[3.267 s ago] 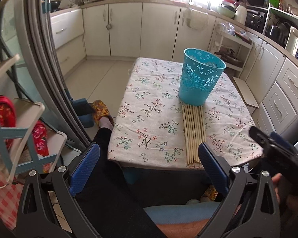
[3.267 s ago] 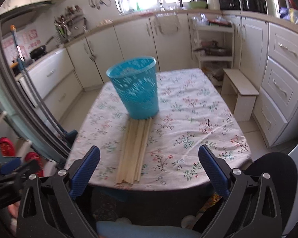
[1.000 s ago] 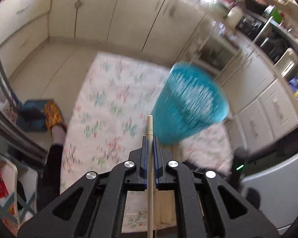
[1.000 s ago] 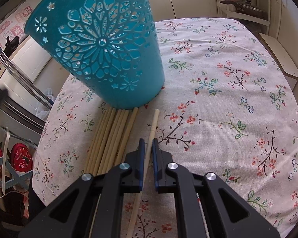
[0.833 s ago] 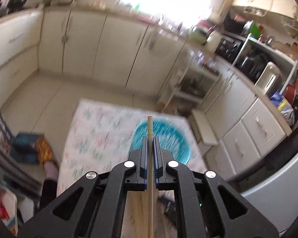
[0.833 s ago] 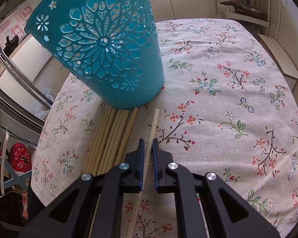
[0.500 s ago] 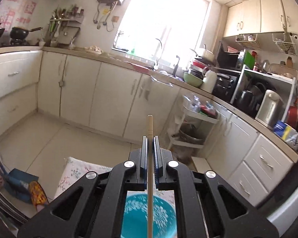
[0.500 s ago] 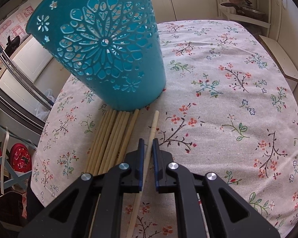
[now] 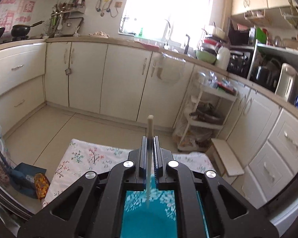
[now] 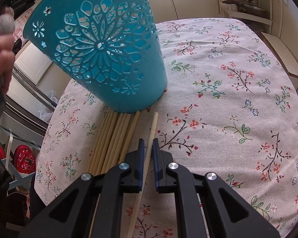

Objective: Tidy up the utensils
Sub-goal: 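Lift the chopstick with the left gripper and drop it into the teal basket, then grasp a chopstick with the right gripper and lift it over the basket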

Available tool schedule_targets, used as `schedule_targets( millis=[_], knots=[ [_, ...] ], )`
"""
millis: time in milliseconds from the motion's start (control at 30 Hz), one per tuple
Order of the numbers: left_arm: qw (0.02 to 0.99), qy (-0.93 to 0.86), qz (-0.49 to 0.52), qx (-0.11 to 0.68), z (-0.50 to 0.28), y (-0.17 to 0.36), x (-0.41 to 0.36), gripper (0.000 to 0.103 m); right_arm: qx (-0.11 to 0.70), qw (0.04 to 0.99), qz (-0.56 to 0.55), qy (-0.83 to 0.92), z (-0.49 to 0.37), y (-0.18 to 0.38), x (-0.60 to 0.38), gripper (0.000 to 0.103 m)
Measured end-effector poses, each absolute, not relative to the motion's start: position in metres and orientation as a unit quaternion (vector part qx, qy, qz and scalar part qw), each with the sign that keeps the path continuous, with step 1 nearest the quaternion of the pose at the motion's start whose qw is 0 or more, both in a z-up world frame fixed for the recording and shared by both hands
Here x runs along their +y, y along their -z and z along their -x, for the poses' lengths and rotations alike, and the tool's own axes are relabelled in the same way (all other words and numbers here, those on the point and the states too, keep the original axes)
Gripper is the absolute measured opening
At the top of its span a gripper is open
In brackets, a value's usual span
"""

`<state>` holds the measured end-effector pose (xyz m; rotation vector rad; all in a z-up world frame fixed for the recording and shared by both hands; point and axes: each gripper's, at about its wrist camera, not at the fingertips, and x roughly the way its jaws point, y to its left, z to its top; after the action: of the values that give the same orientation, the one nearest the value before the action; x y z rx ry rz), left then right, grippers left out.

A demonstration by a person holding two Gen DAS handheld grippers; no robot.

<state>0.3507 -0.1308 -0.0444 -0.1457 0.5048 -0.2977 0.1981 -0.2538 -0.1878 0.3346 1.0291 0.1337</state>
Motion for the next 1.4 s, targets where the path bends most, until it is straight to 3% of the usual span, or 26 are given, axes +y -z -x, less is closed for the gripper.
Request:
schedule_targets(
  millis=[67, 133, 200, 400, 633, 867, 1033, 1400],
  knots=[
    [0.953, 0.148, 0.060, 0.259, -0.344, 0.049, -0.131, 0.012, 0.489, 0.853, -0.169, -0.070, -0.198, 0.188, -0.255, 0.012],
    [0.952, 0.142, 0.057, 0.263, -0.334, 0.052, -0.124, 0.027, 0.489, 0.851, -0.176, -0.074, -0.198, 0.188, -0.257, 0.016],
    [0.955, 0.131, 0.066, 0.257, -0.321, 0.050, -0.111, 0.051, 0.488, 0.852, -0.175, -0.073, -0.197, 0.187, -0.257, 0.016],
    [0.960, 0.109, 0.087, 0.244, -0.278, 0.047, -0.063, 0.068, 0.484, 0.863, -0.134, -0.059, -0.193, 0.186, -0.245, 0.016],
    [0.951, 0.074, 0.101, 0.282, -0.243, 0.084, -0.007, 0.077, 0.479, 0.877, -0.029, -0.011, -0.187, 0.185, -0.218, 0.007],
    [0.929, 0.052, 0.134, 0.341, -0.225, 0.130, 0.037, 0.079, 0.484, 0.865, -0.130, -0.018, -0.169, 0.170, -0.248, 0.006],
    [0.917, 0.040, 0.141, 0.372, -0.217, 0.154, 0.057, 0.079, 0.431, 0.877, -0.207, -0.049, -0.147, 0.130, -0.267, 0.006],
    [0.906, 0.056, 0.137, 0.397, -0.209, 0.163, 0.044, 0.080, 0.239, 0.941, -0.226, -0.082, -0.185, -0.007, -0.264, 0.006]
  ],
)
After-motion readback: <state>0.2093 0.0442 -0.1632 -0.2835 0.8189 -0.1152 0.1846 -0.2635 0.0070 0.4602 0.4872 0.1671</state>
